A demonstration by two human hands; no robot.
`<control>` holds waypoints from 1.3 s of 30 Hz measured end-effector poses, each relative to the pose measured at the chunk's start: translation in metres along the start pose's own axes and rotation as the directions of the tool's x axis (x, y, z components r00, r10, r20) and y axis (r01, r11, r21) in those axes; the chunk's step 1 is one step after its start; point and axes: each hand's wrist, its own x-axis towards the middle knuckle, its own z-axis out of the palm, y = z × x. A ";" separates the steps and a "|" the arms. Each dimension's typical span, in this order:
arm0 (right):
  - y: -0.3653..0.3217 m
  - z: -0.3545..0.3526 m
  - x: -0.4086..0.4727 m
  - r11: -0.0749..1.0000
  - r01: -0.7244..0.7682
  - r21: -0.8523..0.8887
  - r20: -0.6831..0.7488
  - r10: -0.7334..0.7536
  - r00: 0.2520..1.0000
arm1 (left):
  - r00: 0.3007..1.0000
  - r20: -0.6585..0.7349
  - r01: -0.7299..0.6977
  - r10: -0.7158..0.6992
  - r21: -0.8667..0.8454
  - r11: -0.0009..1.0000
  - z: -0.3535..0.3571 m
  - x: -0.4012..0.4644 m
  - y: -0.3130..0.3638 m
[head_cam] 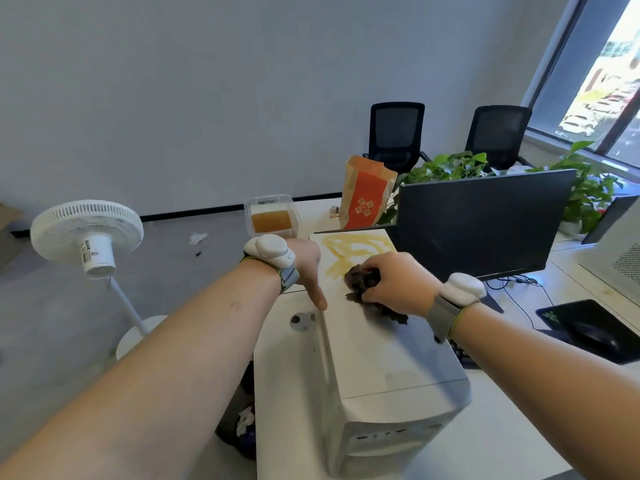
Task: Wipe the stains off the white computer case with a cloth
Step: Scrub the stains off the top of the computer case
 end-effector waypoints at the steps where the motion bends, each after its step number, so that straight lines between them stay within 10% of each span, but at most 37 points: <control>1: -0.003 0.000 0.008 0.999 -0.032 0.030 -0.078 0.035 0.996 | 1.000 0.023 0.000 0.000 -0.002 1.000 -0.002 -0.004 0.002; 13: -0.014 -0.004 0.023 0.979 -0.057 -0.198 0.156 0.089 0.984 | 0.997 0.073 -0.008 0.003 0.070 0.998 -0.007 -0.001 0.008; 18: -0.016 0.016 0.038 0.982 -0.124 -0.142 -0.088 0.112 0.990 | 0.997 0.075 0.002 -0.009 0.084 0.996 -0.008 0.005 0.013; 25: -0.024 0.003 0.036 0.988 -0.102 -0.119 0.140 0.119 0.983 | 0.999 0.030 -0.033 0.031 0.061 0.998 -0.004 0.001 0.008; 29: -0.036 0.009 0.051 0.995 -0.061 -0.084 -0.070 0.055 0.996 | 0.997 -0.050 -0.058 0.059 0.018 0.998 0.000 0.001 0.003; 39: -0.039 0.007 0.019 0.966 -0.006 -0.259 0.207 0.061 0.977 | 0.998 0.008 -0.057 0.056 0.031 0.998 -0.002 -0.002 0.005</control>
